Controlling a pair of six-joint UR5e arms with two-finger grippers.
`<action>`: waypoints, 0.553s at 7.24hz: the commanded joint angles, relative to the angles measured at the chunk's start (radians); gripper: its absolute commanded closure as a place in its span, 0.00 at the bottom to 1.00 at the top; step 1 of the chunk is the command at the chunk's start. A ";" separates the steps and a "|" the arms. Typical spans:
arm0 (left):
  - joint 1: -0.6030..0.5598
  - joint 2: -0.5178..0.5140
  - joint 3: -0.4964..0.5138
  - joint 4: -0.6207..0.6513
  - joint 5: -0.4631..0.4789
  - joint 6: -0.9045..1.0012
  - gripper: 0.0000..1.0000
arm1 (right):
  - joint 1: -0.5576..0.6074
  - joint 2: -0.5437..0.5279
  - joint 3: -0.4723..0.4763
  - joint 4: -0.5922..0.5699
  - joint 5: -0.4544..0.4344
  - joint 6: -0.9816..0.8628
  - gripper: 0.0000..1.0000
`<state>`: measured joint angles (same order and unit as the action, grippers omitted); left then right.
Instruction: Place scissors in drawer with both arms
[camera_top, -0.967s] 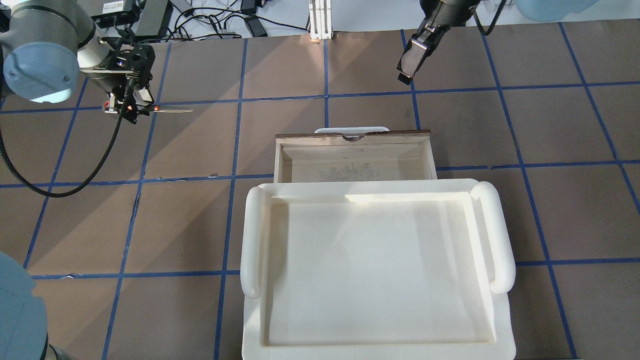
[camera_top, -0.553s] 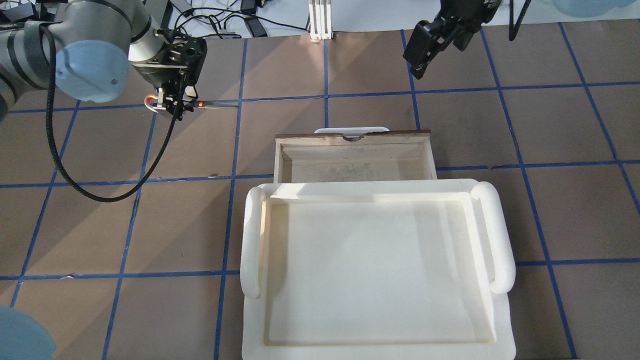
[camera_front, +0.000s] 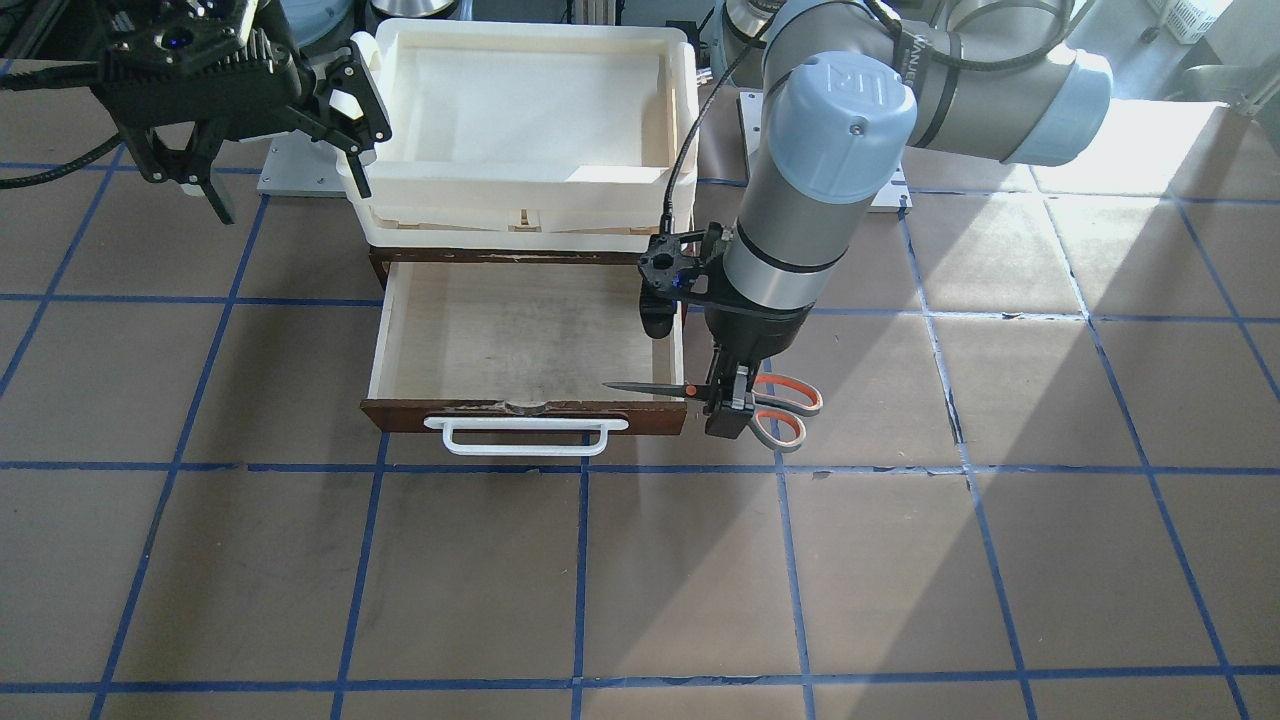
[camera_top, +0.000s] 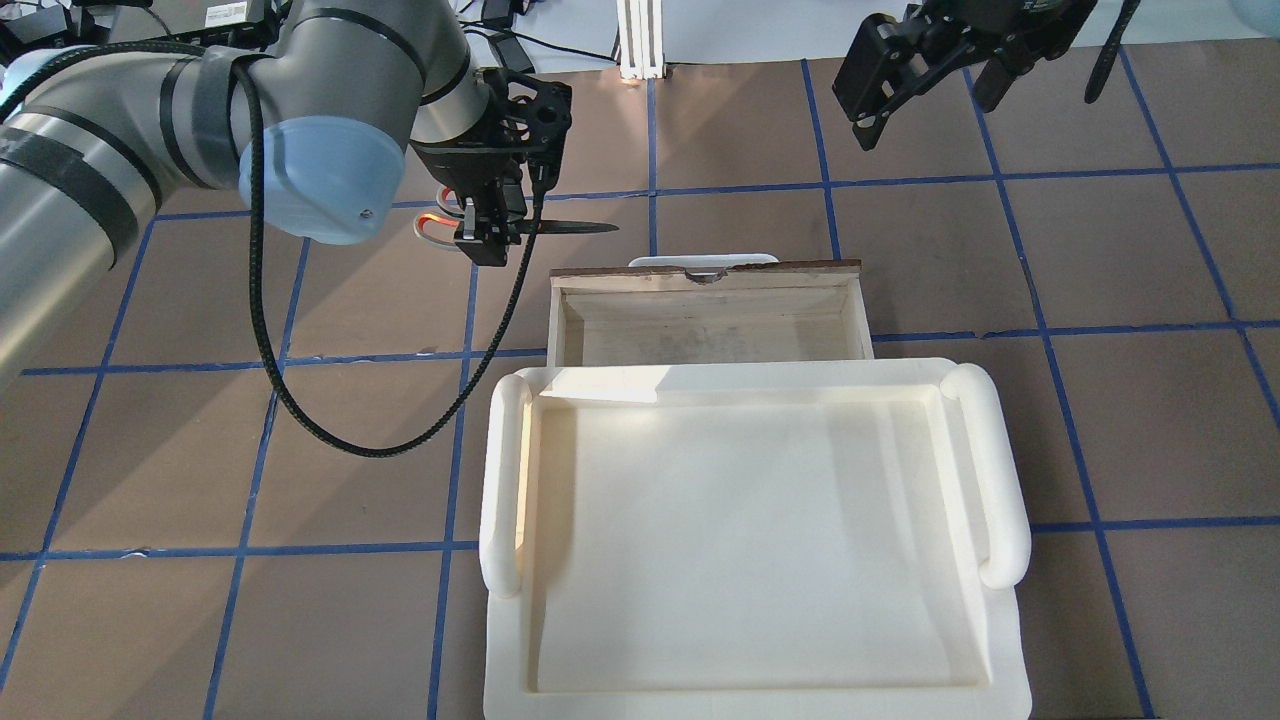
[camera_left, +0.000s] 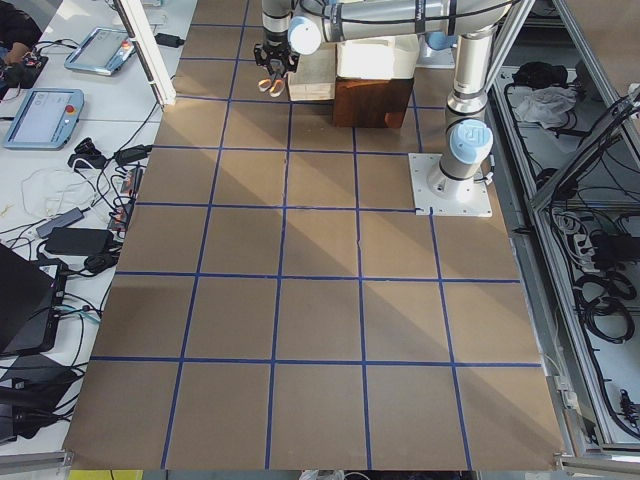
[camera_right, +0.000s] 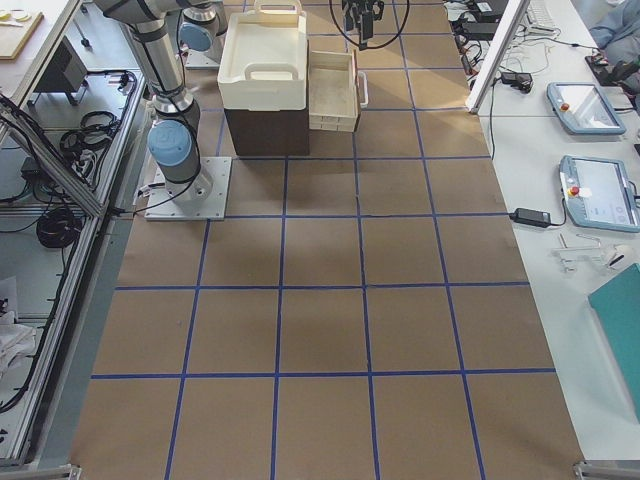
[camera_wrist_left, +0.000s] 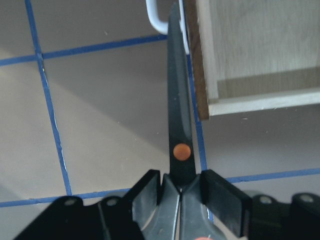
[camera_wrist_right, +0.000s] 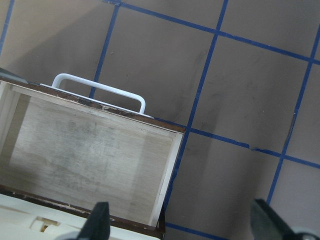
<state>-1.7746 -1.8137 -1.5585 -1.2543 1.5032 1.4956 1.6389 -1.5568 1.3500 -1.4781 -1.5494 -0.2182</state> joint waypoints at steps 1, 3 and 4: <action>-0.093 -0.001 -0.006 -0.001 -0.001 -0.113 1.00 | 0.001 -0.023 0.069 -0.007 0.005 0.013 0.00; -0.143 -0.018 -0.008 -0.001 -0.004 -0.190 1.00 | -0.007 -0.031 0.078 -0.014 -0.009 0.023 0.00; -0.160 -0.025 -0.011 -0.001 -0.008 -0.205 1.00 | -0.008 -0.034 0.078 -0.011 -0.009 0.036 0.00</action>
<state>-1.9102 -1.8300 -1.5668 -1.2548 1.4989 1.3194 1.6340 -1.5869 1.4252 -1.4884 -1.5575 -0.1943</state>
